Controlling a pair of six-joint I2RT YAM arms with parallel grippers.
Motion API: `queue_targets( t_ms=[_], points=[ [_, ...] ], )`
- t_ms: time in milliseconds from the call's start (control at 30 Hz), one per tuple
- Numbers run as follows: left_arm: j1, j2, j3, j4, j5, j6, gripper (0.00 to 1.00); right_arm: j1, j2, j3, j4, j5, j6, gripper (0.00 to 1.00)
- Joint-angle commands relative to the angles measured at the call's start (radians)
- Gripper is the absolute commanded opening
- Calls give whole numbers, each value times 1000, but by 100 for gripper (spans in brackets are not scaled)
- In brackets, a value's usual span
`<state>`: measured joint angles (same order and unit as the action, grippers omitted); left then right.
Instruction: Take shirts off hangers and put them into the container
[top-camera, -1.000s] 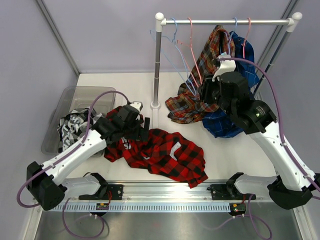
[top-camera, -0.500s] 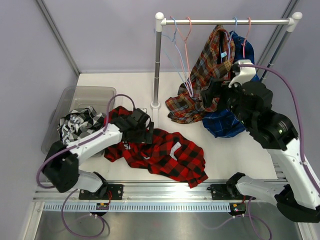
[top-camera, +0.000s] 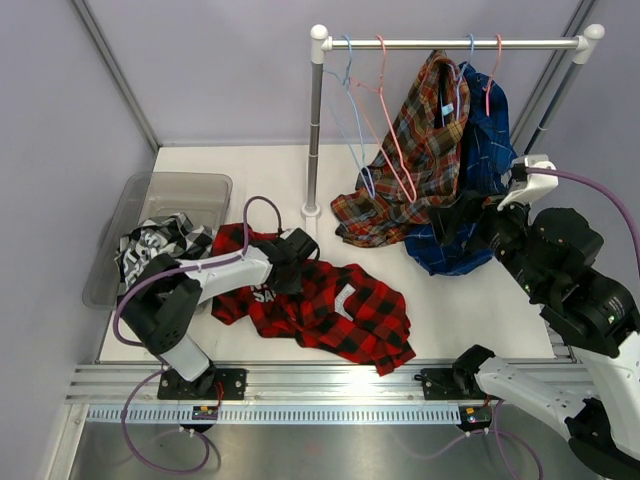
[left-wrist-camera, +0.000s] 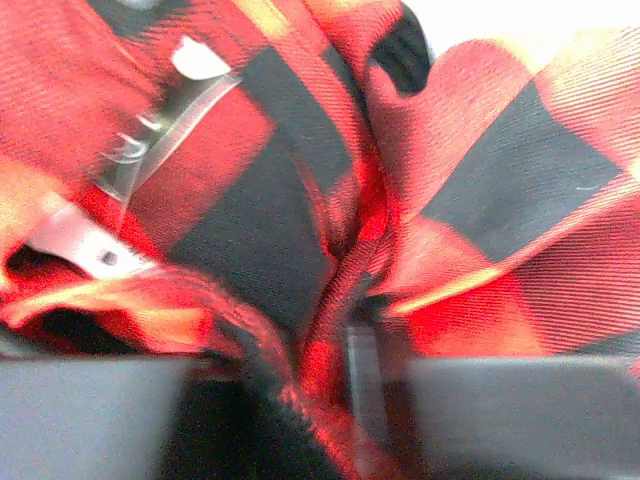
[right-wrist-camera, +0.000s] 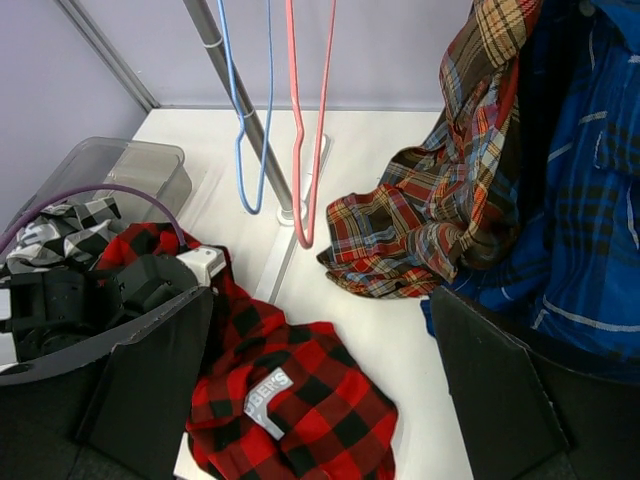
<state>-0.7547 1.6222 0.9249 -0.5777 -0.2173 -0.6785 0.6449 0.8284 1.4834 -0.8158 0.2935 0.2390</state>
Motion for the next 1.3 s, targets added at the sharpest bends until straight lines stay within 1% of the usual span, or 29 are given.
queue_targets(
  t_ms=[0,67,133,167,200,233,267,300,333,400,433,467,500,533,567,600,633,700,767,800,833,867,900,967,1033,1100,1167,1267],
  points=[
    [-6,-22,15,10,-51,-29,0,-5,-20,-18,-22,-20,11,99],
    [-6,-48,72,-49,-82,-12,0,-5,-43,-25,-26,-25,17,99],
    [-6,-91,127,-103,-161,13,0,-7,-66,-26,-34,-33,17,99],
    [-8,-155,162,-152,-198,26,0,-5,-72,-28,-39,-37,22,100],
    [-9,-195,237,-168,-271,45,0,-5,-81,-26,-46,-39,22,99],
    [-9,-237,279,-191,-302,101,0,-7,-92,-23,-52,-42,22,99],
    [-3,-311,325,-189,-338,140,0,-7,-97,-20,-65,-45,22,99],
    [-2,-344,410,-179,-399,234,0,-5,-100,-17,-71,-45,20,100],
    [5,-370,457,-165,-428,276,0,-5,-107,-12,-77,-45,20,99],
    [66,-410,552,-146,-459,365,0,-5,-112,-2,-92,-48,16,99],
    [87,-415,639,-120,-474,454,0,-5,-115,1,-97,-50,17,99],
    [135,-417,679,-104,-484,494,0,-7,-115,11,-101,-60,17,100],
    [159,-415,718,-88,-487,537,0,-5,-118,17,-103,-65,17,99],
    [179,-417,777,-42,-496,622,0,-5,-118,18,-102,-71,17,99],
    [211,-415,801,-13,-514,666,0,-7,-118,29,-103,-77,16,99],
    [233,-412,825,5,-534,744,0,-5,-114,35,-106,-77,13,99],
    [292,-406,885,18,-530,766,0,-7,-107,40,-106,-77,11,99],
    [356,-394,939,21,-496,812,0,-5,-101,51,-108,-80,2,99],
    [455,-387,988,21,-527,801,0,-5,-89,55,-103,-83,-9,100],
    [484,-383,1031,-9,-474,775,0,-5,-84,57,-102,-85,-12,99],
    [538,-378,1043,-43,-446,714,0,-7,-78,57,-100,-85,-15,99],
    [557,-375,1046,-54,-427,696,0,-7,-74,58,-98,-88,-23,99],
    [567,-372,1045,-60,-406,682,0,-7,-71,60,-94,-90,-24,99],
    [581,-366,1039,-76,-406,683,0,-5,-63,49,-82,-100,-29,100],
    [594,-380,991,-51,-386,683,0,-7,-57,41,-75,-105,-29,100],
    [624,-397,982,-54,-361,631,0,-5,-52,26,-66,-111,-32,99],
    [634,-407,1012,-57,-360,628,0,-7,-45,15,-60,-119,-30,99],
    [632,-427,1087,-34,-411,648,0,-7,-40,12,-57,-135,-24,99]
  ],
)
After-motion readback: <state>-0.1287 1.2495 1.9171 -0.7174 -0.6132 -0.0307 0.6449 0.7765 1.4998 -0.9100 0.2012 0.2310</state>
